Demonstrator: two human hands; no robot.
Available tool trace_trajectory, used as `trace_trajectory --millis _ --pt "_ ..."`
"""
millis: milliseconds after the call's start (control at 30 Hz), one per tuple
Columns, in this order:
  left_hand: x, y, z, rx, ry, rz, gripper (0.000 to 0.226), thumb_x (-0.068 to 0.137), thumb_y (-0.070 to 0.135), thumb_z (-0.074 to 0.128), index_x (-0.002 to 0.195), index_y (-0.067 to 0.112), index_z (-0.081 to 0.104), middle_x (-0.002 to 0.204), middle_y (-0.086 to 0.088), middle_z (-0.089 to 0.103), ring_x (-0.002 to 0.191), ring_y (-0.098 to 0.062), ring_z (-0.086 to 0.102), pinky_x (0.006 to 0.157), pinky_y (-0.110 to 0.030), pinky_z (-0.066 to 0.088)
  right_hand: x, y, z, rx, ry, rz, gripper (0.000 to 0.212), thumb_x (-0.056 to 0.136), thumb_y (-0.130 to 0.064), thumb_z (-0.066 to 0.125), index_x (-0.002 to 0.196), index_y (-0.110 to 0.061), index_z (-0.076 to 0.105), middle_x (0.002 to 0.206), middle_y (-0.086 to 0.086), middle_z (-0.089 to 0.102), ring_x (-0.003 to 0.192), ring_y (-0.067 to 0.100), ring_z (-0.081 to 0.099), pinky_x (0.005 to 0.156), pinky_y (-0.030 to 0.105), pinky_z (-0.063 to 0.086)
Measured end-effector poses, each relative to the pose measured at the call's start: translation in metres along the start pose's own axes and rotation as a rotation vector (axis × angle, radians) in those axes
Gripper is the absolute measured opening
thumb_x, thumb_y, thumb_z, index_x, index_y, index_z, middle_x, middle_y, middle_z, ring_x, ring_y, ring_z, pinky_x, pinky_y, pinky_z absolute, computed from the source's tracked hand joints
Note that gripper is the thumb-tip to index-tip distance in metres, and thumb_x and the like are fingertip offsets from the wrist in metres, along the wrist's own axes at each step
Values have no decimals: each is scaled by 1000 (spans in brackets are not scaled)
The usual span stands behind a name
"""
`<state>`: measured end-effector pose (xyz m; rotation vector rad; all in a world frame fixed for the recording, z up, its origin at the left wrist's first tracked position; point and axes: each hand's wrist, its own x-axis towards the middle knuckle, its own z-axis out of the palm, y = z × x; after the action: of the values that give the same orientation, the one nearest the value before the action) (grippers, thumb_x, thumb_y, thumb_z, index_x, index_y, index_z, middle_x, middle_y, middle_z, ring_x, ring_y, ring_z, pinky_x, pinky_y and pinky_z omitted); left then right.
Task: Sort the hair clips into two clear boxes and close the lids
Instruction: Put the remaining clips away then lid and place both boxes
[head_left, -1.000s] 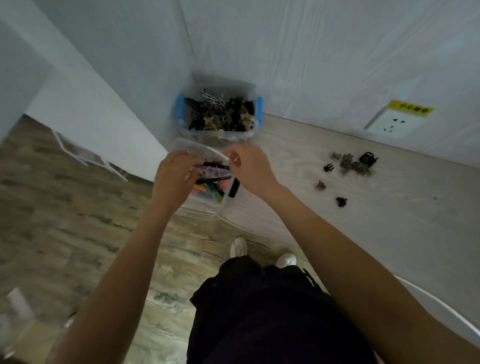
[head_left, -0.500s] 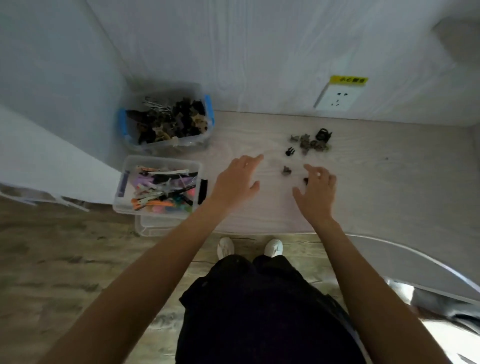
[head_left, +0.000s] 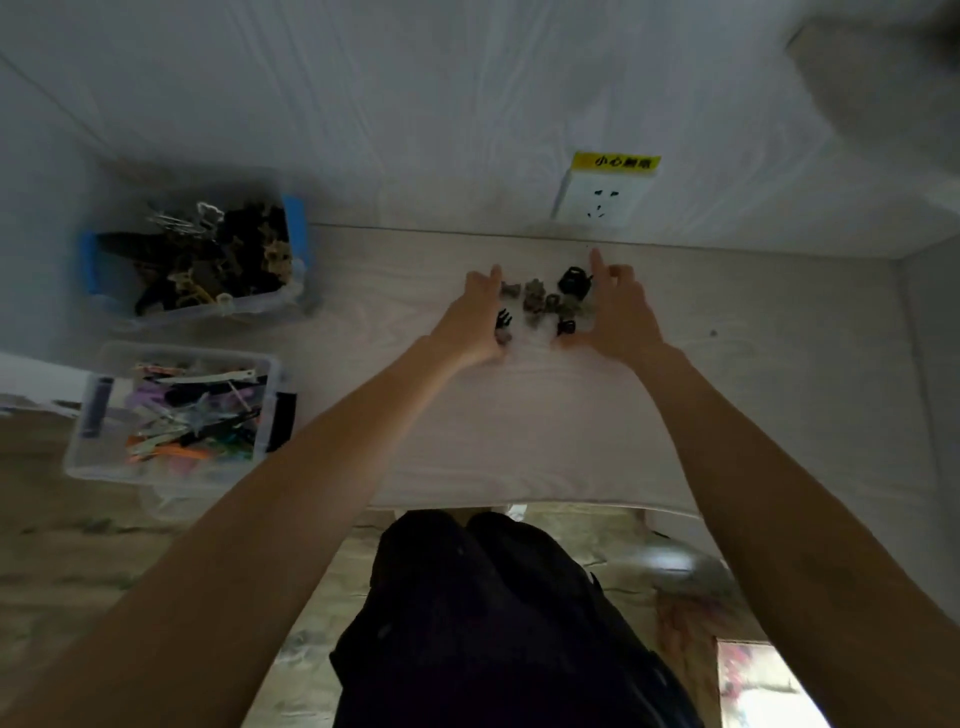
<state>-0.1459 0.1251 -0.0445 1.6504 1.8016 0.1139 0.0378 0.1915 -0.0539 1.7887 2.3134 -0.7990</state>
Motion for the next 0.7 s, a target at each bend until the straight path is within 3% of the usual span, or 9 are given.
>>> trace_trajectory --millis 100,233,400,600,700 --pt "13 11 7 -38 0 16 83 82 15 67 147 15 15 143 -17 23 114 -37 49 90 -31 41 10 -7 -2 -27 -85 -150 115 59 -42 84 146 -16 15 142 21 26 124 41 37 99 52 41" --pt "15 20 18 -156 43 -18 58 85 25 62 138 21 38 129 -15 37 110 -33 50 87 -27 40 1 -13 4 45 -86 -172 91 63 -34 83 136 -8 34 132 21 35 113 38 47 93 44 46" --pt "7 31 23 -199 44 -67 74 75 22 72 139 21 35 134 -13 37 116 -31 49 96 -33 41 -15 -20 9 119 -42 -135 83 65 -26 82 132 -10 36 130 18 36 105 37 53 87 40 46" --pt "13 37 22 -160 -71 -132 73 85 35 60 145 19 21 143 -12 38 129 -30 39 103 -33 33 -22 -19 13 155 -94 -78 80 68 -27 79 134 -12 36 129 17 40 111 34 51 89 39 44" --pt "14 43 17 -132 -53 -144 56 87 36 58 135 16 39 129 -11 49 118 -28 48 90 -29 38 -26 -20 14 242 -57 -48 71 68 -22 79 128 -12 43 125 16 44 108 33 52 85 34 43"
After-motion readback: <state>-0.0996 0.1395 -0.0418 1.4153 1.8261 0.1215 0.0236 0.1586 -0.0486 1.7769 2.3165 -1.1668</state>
